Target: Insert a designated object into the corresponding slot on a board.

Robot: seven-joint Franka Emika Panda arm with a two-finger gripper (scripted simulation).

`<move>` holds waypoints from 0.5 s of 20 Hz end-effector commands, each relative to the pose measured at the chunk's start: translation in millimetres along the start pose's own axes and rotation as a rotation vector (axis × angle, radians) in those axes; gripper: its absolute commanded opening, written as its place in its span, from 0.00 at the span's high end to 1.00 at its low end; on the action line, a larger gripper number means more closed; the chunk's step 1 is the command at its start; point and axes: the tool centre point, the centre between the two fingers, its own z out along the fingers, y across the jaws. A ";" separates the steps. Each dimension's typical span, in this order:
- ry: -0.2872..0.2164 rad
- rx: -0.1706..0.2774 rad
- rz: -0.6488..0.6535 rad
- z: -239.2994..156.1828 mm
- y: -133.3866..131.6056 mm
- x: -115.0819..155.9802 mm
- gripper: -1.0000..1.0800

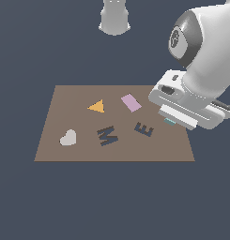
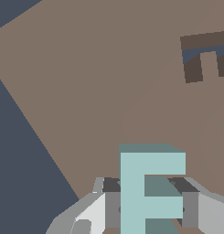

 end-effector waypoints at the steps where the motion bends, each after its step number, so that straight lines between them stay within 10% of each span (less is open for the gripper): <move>1: 0.000 0.000 0.115 -0.6 -1.5 9.3 1.00; 10: 0.001 0.000 0.526 -2.0 3.1 42.5 1.00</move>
